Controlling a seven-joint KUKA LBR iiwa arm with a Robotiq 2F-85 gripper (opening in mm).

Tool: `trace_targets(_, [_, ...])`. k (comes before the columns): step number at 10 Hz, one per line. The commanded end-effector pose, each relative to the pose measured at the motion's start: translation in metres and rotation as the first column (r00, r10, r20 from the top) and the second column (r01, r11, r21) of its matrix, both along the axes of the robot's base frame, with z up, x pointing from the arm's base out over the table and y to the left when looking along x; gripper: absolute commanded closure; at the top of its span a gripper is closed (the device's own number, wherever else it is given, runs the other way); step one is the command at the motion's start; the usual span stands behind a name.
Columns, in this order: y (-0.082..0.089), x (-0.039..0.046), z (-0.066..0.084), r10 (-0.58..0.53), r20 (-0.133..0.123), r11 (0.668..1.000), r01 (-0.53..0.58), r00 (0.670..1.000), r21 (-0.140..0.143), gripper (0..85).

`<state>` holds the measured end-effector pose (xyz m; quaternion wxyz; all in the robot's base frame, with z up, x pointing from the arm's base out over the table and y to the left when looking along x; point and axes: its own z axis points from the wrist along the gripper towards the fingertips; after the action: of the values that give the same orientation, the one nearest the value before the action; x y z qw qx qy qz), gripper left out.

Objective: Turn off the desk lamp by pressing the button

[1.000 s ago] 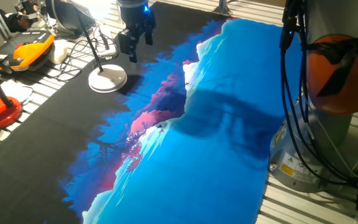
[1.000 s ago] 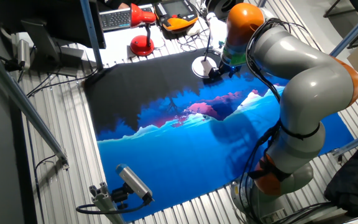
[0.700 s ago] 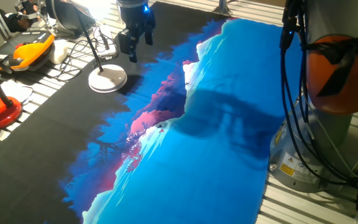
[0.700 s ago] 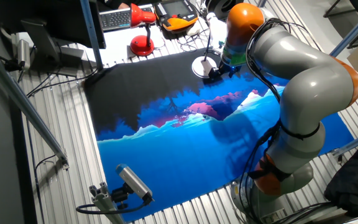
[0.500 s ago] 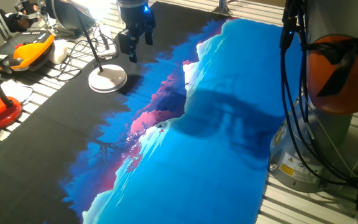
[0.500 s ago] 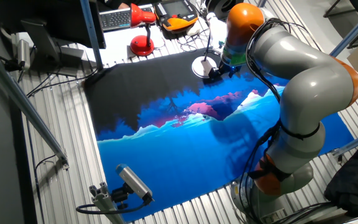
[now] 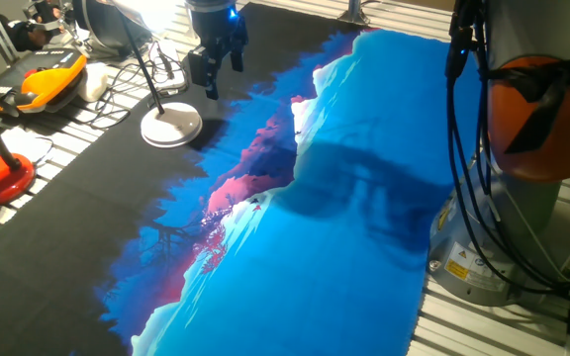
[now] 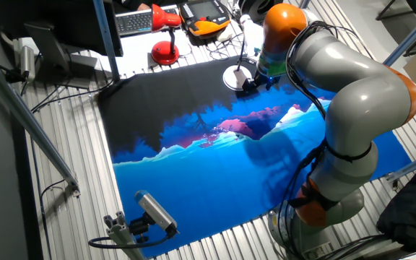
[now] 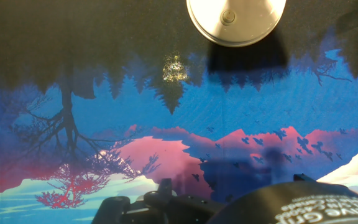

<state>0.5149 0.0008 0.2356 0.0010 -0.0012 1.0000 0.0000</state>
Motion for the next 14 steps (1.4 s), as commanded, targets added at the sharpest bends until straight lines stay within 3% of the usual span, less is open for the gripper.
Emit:
trace_targets(1, [0.0, 0.0, 0.0002, -0.162, -0.145, 0.987, 0.161, 0.976, -0.02, 85.0])
trace_targets(14, [-0.0002, -0.0001, 0.0002, -0.168, -0.142, 0.986, 0.167, 0.976, -0.018, 85.0])
